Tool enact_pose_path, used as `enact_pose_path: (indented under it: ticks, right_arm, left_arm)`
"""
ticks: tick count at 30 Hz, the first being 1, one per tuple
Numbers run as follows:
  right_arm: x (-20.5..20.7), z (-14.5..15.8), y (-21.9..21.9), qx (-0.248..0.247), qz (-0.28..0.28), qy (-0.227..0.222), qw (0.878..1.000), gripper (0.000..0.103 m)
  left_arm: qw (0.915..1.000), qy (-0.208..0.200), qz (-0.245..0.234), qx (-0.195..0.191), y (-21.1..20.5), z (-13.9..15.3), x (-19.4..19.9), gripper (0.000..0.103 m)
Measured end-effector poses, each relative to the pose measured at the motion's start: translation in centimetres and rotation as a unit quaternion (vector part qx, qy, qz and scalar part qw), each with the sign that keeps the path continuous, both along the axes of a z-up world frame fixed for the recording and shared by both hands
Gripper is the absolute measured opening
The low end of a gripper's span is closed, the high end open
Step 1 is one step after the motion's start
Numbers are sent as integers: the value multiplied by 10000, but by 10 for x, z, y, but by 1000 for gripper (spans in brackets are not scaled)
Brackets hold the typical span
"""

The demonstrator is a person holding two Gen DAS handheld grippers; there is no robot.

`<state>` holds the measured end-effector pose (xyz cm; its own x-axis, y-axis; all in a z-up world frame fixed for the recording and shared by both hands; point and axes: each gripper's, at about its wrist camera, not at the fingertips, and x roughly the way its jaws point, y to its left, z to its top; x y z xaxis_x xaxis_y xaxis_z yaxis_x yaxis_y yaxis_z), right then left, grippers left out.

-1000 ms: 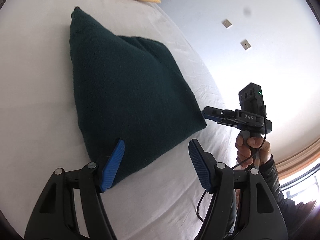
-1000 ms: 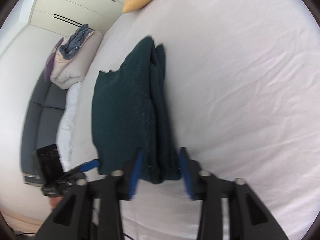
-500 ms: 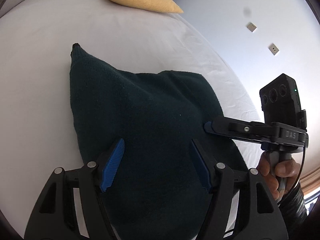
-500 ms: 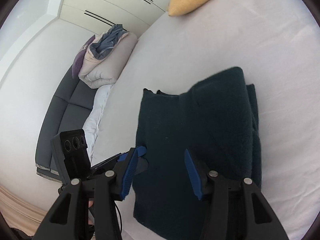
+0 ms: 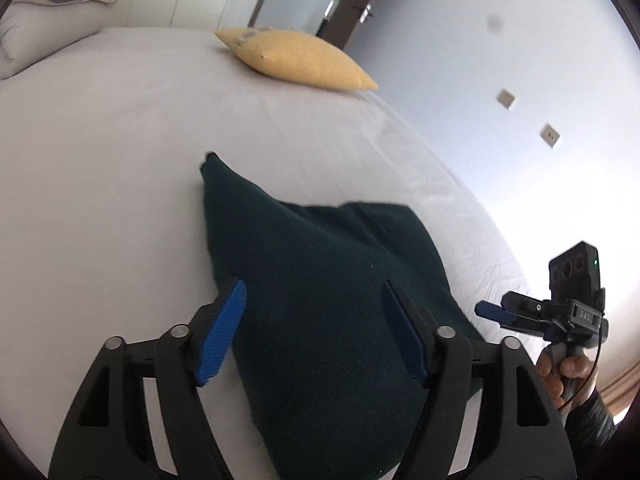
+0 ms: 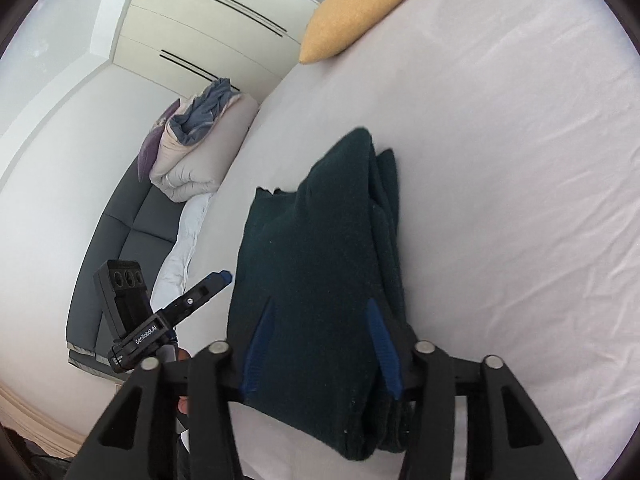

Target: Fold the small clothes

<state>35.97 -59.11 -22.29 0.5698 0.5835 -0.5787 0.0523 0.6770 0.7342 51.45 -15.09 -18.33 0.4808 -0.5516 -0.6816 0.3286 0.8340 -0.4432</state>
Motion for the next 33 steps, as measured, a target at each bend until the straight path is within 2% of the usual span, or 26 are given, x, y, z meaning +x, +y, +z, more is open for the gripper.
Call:
enact_pose_path:
  ticks: [1, 2, 5, 8, 10, 12, 14, 16, 17, 20, 23, 28, 33]
  right_arm:
    - [-2, 3, -4, -48, -61, -30, 10000, 78]
    - [2, 3, -7, -95, -113, 24, 9999, 80]
    - [19, -5, -8, -203, -161, 341, 9991, 81]
    - [32, -26, -6, -135, -57, 655, 9977, 81]
    - [41, -44, -3, -186, -40, 991, 9949, 80]
    - [45, -45, -2, -102, -54, 901, 9959, 80]
    - [50, -45, -1, 11, -38, 865, 9962, 71]
    - [57, -52, 6, 23, 122, 1058, 9943, 44]
    - [60, -53, 9, -93, 126, 1105, 9938, 41]
    - [61, -48, 22, -505, 162, 1072, 9928, 36]
    - [56, -36, 36, -1071, 176, 1007, 9890, 30]
    - [48, 1, 65, -1680, 178, 705, 9831, 25]
    - [27, 42, 116, -1950, 449, 315, 9793, 24]
  left_arm:
    - [9998, 48, 189, -65, 9, -2, 4, 92]
    - [9994, 213, 271, -65, 13, -8, 10, 94]
    - [9959, 874, 230, -90, 14, -36, 23, 94]
    - [9880, 1513, 95, -304, 8, -64, 26, 94]
    - [9838, 1752, -77, -370, -4, -77, 28, 93]
    - [9831, 1778, -155, -415, -13, -81, 31, 93]
    - [9791, 1941, -251, -556, -21, -86, 38, 84]
    - [9778, 2023, -212, -506, -24, -90, 42, 77]
    - [9767, 2072, -219, -515, -25, -91, 45, 71]
    - [9758, 2114, -218, -512, -24, -92, 49, 55]
    - [9764, 2094, -212, -493, -24, -87, 51, 44]
    - [9782, 1997, -207, -532, -20, -67, 48, 38]
    - [9864, 1615, -91, -297, 11, -24, 25, 38]
